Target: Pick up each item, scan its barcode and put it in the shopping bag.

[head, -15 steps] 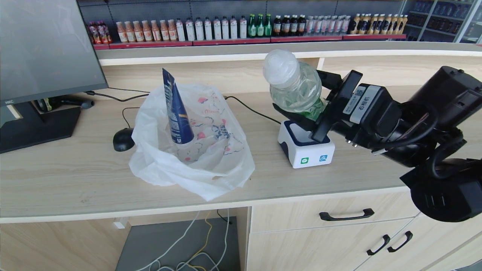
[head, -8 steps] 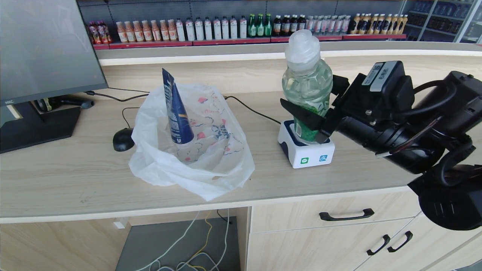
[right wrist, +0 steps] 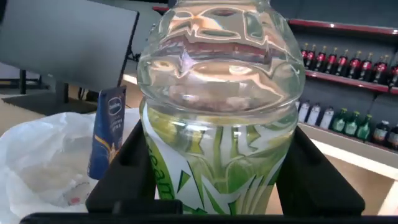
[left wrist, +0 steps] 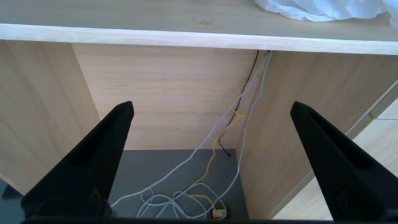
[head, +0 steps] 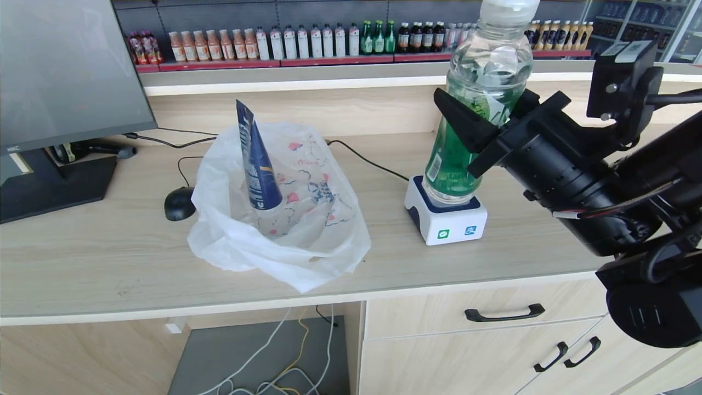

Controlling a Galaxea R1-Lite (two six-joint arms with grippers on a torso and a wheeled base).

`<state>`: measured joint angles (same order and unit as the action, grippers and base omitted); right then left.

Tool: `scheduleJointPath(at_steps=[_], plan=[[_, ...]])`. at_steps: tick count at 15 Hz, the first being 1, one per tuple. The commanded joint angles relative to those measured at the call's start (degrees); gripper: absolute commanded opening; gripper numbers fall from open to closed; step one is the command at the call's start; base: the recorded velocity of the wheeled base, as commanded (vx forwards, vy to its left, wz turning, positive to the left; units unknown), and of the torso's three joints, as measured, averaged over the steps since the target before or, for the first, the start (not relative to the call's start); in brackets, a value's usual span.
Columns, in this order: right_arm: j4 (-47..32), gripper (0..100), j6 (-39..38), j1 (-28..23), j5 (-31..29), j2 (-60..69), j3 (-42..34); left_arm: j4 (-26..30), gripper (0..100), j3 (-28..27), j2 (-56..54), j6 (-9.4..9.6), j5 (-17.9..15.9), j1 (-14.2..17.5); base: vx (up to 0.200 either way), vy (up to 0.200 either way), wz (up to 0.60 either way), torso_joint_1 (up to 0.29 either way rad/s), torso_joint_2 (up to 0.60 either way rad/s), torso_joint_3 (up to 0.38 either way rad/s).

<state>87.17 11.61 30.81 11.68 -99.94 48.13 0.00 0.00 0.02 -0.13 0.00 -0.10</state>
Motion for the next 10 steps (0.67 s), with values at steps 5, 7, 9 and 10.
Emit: scheduleJointPath(at_steps=[5, 7, 9, 10], plan=[[2.8, 0, -3.1, 1.2, -8.2, -0.1, -2.0, 0.0, 100, 0.0, 0.0, -0.04, 0.0, 0.1, 0.0, 0.0, 0.0, 0.0, 0.0, 0.0], [2.8, 0, -3.8, 1.2, -12.0, 0.1, -3.2, 0.0, 100, 0.0, 0.0, 0.05, 0.0, 0.0, 0.0, 0.0, 0.0, 0.0, 0.0, 0.0], [2.8, 0, -4.4, 1.2, -12.6, 0.0, -1.9, 0.0, 100, 0.0, 0.0, -0.04, 0.0, 0.0, 0.0, 0.0, 0.0, 0.0, 0.0, 0.0], [2.8, 0, -4.5, 1.2, -12.7, 0.0, -1.8, 0.0, 100, 0.0, 0.0, -0.04, 0.0, 0.0, 0.0, 0.0, 0.0, 0.0, 0.0, 0.0]])
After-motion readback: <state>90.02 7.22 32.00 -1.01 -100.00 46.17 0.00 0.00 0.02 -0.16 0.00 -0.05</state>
